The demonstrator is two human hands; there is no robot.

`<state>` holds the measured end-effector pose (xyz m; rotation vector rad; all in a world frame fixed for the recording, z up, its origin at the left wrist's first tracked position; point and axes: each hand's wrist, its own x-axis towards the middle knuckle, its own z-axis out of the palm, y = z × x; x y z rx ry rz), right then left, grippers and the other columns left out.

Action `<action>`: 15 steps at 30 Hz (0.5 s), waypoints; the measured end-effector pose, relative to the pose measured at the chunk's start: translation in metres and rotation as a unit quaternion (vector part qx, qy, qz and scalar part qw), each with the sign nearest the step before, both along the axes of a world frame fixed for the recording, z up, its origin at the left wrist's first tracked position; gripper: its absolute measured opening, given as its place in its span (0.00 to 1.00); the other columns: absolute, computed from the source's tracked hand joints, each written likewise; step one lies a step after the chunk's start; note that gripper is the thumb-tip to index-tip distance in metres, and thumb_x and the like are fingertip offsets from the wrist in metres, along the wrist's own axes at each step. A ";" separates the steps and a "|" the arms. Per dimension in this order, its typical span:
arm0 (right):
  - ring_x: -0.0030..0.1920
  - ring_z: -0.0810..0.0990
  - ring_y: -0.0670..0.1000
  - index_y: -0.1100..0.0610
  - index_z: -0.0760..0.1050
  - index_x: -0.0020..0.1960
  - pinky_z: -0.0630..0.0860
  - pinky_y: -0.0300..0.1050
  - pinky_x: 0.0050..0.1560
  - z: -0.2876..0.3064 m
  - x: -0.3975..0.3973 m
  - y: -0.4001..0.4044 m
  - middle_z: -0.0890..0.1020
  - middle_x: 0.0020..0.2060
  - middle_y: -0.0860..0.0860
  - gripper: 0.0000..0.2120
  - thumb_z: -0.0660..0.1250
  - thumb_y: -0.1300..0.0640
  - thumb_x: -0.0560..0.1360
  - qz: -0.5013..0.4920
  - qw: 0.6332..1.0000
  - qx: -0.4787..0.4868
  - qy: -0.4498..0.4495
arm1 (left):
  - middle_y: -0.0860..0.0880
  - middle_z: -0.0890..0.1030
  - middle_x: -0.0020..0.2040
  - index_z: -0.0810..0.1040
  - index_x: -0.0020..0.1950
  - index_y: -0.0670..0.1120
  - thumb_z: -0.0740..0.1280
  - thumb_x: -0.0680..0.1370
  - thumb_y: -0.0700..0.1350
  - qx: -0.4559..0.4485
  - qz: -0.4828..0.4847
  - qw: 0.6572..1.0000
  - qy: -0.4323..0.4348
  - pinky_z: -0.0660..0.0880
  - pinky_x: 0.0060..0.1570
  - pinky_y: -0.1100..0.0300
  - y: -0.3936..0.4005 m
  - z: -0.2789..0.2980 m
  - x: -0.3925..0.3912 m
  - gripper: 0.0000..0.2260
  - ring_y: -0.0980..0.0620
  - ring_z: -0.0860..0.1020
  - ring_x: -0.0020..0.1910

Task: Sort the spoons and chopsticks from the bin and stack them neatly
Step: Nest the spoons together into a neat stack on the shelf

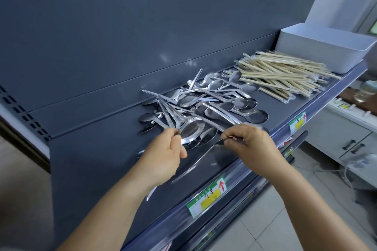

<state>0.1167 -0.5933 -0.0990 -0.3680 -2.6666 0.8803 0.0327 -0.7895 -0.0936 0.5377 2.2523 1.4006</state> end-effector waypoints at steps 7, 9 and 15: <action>0.26 0.67 0.41 0.50 0.74 0.37 0.65 0.30 0.28 0.006 -0.013 -0.017 0.75 0.27 0.43 0.09 0.73 0.57 0.70 -0.001 0.986 -0.164 0.043 | 0.49 0.80 0.41 0.72 0.49 0.51 0.51 0.82 0.44 -0.008 -0.037 0.999 -0.009 0.73 0.29 0.63 0.005 0.006 0.011 0.11 0.57 0.75 0.28; 0.26 0.68 0.40 0.51 0.70 0.37 0.66 0.31 0.29 0.003 -0.017 -0.022 0.76 0.26 0.41 0.13 0.75 0.56 0.68 -0.016 0.982 -0.185 0.046 | 0.49 0.80 0.43 0.72 0.51 0.52 0.51 0.83 0.44 0.007 -0.049 0.998 -0.027 0.71 0.27 0.62 0.004 0.007 0.014 0.11 0.54 0.74 0.26; 0.28 0.71 0.39 0.49 0.66 0.40 0.68 0.31 0.31 -0.005 -0.024 -0.035 0.76 0.31 0.44 0.18 0.77 0.50 0.65 -0.032 0.987 -0.151 0.035 | 0.49 0.75 0.40 0.73 0.53 0.47 0.53 0.82 0.45 0.050 -0.038 0.994 -0.091 0.61 0.22 0.63 0.002 0.002 0.017 0.10 0.57 0.63 0.21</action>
